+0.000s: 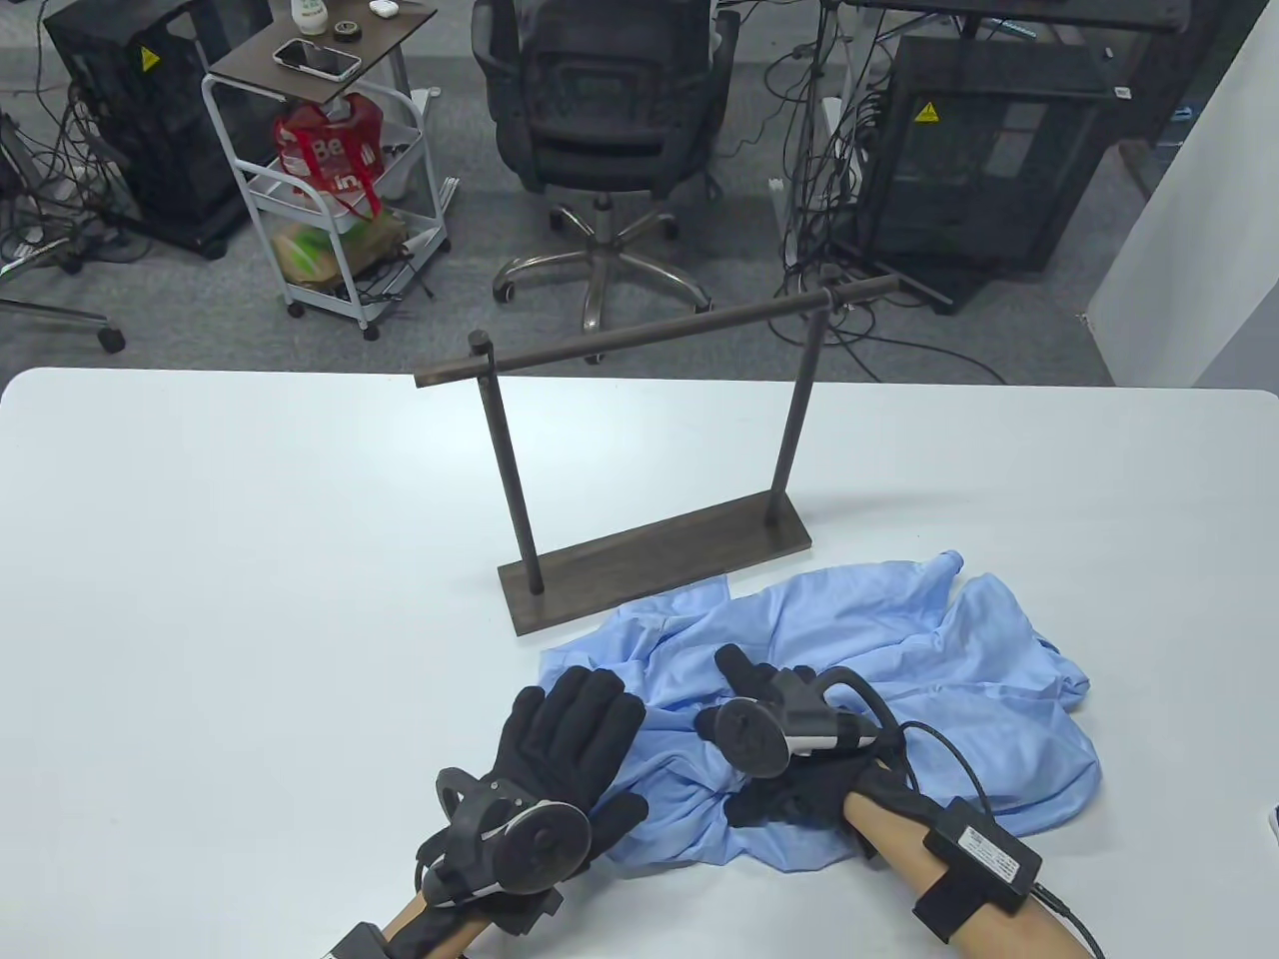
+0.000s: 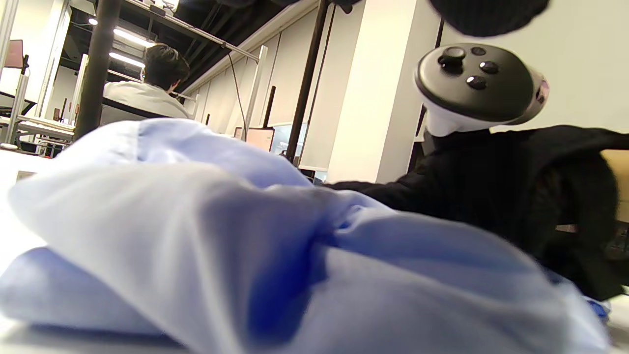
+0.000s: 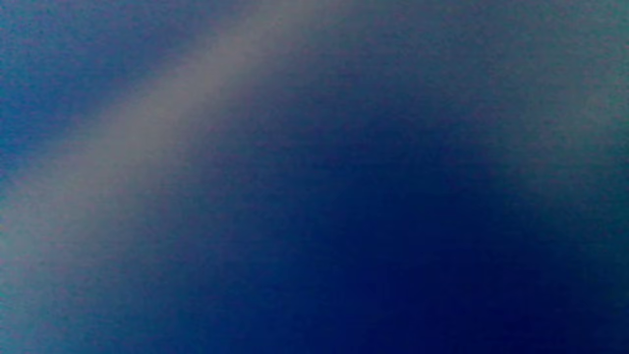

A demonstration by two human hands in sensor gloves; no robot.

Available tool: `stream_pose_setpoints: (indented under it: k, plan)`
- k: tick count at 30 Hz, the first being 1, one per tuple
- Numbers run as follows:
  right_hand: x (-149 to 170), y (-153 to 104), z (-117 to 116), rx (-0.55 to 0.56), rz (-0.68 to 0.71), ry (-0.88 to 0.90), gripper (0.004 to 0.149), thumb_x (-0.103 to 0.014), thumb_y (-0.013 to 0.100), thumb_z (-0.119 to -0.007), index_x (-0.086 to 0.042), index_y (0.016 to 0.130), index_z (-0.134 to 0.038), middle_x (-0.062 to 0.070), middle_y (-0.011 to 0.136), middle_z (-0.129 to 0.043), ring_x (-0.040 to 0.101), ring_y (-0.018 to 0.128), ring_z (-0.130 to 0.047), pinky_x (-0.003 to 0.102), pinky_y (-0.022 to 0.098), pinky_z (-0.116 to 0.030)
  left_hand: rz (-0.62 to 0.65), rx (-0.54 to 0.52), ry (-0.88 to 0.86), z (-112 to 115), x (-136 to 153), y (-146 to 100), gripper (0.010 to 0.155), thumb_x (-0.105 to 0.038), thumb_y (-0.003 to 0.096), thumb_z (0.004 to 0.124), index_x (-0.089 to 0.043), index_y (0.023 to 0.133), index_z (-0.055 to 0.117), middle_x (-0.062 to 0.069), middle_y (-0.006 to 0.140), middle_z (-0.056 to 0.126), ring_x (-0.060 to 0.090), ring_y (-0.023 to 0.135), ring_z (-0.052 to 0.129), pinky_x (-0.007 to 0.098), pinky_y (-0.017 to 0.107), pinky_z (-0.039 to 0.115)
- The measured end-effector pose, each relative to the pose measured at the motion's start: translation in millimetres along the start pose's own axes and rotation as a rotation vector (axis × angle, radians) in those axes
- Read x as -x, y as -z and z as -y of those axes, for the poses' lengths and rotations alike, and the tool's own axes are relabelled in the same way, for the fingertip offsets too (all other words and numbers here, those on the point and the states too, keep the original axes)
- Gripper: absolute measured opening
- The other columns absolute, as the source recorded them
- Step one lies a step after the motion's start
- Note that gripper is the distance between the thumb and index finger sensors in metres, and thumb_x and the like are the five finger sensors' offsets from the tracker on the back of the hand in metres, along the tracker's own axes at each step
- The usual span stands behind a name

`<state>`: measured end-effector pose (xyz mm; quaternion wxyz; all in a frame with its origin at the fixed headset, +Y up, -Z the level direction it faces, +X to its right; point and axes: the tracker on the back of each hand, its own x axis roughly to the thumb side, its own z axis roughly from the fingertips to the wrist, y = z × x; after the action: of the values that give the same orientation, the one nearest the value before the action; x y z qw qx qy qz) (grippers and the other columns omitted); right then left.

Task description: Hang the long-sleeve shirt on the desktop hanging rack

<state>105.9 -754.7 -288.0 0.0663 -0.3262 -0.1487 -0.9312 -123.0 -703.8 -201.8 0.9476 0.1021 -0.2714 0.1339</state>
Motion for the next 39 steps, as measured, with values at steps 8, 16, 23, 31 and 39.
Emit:
stream_pose_setpoints:
  k: [8,16,23,31,39]
  plan:
    - [10.6,18.7,6.0,-0.129,-0.056,-0.009,0.107,-0.062,0.037,-0.084,-0.022,0.111,-0.018,0.035,0.114,-0.014,0.031,0.081,-0.069,0.068,0.069,-0.058,0.001,0.002,0.000,-0.7,-0.6,0.3,0.085,-0.061,0.0402,0.067,-0.028,0.111,0.032,0.002,0.119,0.030,0.030,0.115,0.036,0.066,0.080,0.043]
    - [0.5,18.3,10.4,0.030,-0.043,-0.076,0.079,-0.047,0.042,-0.085,-0.017,0.104,-0.048,0.020,0.101,-0.065,0.023,0.062,-0.089,0.059,0.059,-0.076,0.005,-0.005,-0.002,-1.2,-0.6,0.1,0.085,-0.060,0.0403,0.067,-0.027,0.111,0.033,0.002,0.119,0.031,0.030,0.115,0.036,0.066,0.080,0.043]
    - [-0.6,17.9,1.7,0.111,-0.008,-0.068,0.059,-0.037,0.048,-0.079,-0.015,0.097,-0.055,0.015,0.081,-0.078,0.016,0.044,-0.089,0.052,0.049,-0.082,0.015,-0.014,0.003,-1.9,-1.9,-0.7,0.085,-0.060,0.0405,0.067,-0.028,0.111,0.033,0.002,0.119,0.031,0.030,0.114,0.036,0.066,0.080,0.043]
    - [9.8,7.1,13.1,0.247,-0.035,-0.089,0.055,-0.036,0.049,-0.078,-0.014,0.095,-0.058,0.015,0.072,-0.083,0.014,0.032,-0.088,0.045,0.035,-0.087,0.023,-0.002,0.009,-1.1,-3.1,-1.0,0.085,-0.060,0.0404,0.067,-0.028,0.111,0.033,0.002,0.119,0.031,0.030,0.114,0.036,0.066,0.080,0.043]
    - [25.2,-13.5,40.9,0.399,-0.114,-0.057,0.053,-0.036,0.050,-0.077,-0.014,0.095,-0.061,0.015,0.068,-0.085,0.013,0.024,-0.088,0.039,0.020,-0.089,0.032,-0.004,0.011,-1.2,-5.1,-1.5,0.085,-0.061,0.0405,0.067,-0.027,0.111,0.033,0.002,0.119,0.030,0.030,0.114,0.036,0.065,0.080,0.043]
